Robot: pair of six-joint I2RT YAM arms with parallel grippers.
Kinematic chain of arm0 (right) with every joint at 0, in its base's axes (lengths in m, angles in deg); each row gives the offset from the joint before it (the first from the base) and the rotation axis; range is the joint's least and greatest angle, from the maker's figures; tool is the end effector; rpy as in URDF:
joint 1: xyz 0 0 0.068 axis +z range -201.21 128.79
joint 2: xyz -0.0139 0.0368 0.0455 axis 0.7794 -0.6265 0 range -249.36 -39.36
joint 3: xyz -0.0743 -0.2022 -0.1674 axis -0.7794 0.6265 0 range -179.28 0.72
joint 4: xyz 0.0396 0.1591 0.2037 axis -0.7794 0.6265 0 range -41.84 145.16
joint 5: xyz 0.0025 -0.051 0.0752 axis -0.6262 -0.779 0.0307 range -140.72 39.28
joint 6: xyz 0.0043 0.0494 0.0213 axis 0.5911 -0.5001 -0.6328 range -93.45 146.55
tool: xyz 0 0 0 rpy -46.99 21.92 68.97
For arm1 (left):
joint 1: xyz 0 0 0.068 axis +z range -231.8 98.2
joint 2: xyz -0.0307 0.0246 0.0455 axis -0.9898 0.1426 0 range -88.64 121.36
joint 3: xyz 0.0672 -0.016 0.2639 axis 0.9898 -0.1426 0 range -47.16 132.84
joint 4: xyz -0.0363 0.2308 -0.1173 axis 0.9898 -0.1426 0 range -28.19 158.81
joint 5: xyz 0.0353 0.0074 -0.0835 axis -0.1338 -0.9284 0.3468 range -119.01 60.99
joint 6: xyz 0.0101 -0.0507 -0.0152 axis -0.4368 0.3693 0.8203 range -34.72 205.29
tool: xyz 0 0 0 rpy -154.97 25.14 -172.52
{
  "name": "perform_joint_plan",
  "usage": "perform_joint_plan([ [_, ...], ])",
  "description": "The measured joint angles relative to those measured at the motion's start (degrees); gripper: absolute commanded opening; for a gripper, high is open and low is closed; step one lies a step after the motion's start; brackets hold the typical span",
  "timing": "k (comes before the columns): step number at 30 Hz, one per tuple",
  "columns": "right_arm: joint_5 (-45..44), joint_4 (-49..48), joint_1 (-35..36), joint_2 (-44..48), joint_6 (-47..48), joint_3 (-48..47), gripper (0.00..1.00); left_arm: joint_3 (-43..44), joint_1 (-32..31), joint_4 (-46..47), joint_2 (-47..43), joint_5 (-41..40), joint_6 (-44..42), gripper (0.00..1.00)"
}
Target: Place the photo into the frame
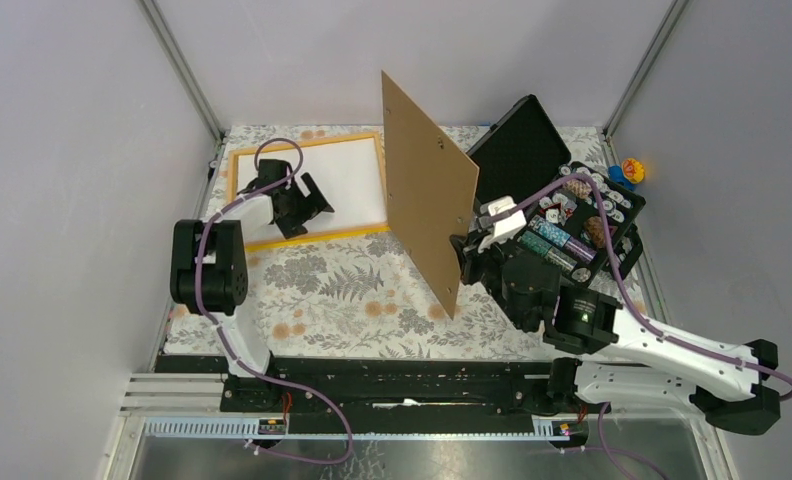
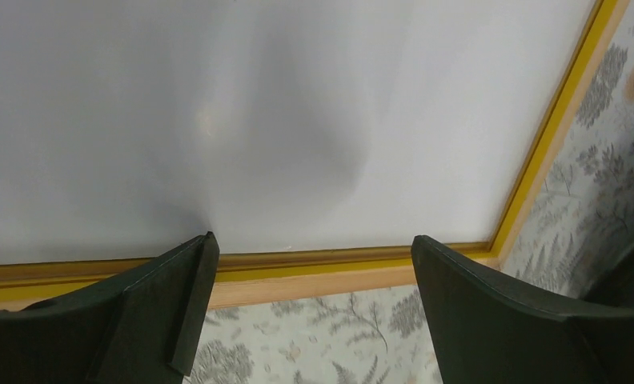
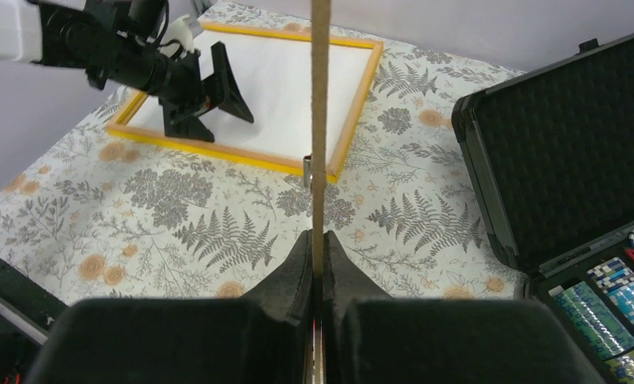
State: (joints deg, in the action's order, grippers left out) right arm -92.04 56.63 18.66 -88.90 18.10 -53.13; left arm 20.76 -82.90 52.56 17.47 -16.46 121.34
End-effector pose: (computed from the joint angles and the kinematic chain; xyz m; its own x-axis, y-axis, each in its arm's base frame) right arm 0.0871 0.1694 0.3853 -0.0950 0.0615 -0.9936 -0.4696 0.8773 0.0992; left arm 0.3860 -0.0150 0.1744 -0.7430 -0.5603 -0.3661 -0.3613 0.7962 -0.4853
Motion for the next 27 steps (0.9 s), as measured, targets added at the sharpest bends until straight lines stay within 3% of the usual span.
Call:
perform_joint_plan([
  [10,4.9,-0.9,-12.4,-3.9,-12.0,-2.7,0.00,-12.6,-9.9,0.5,-11.2,2.0,8.5,0.99],
  [14,8.5,-4.5,-16.6,-5.4,-16.8,-2.4,0.00,-13.9,-10.9,-3.0,-18.2,1.5,8.2,0.99],
  [22,15.5,-15.7,-18.3,-12.3,-30.7,-0.8,0.00,-4.3,-10.1,-12.0,-32.9,-1.6,-0.2,0.99],
  [27,17.5,-22.6,-18.3,-23.0,-44.5,-0.6,0.00,2.6,-10.6,-17.0,-40.0,-4.9,-4.6,0.99],
])
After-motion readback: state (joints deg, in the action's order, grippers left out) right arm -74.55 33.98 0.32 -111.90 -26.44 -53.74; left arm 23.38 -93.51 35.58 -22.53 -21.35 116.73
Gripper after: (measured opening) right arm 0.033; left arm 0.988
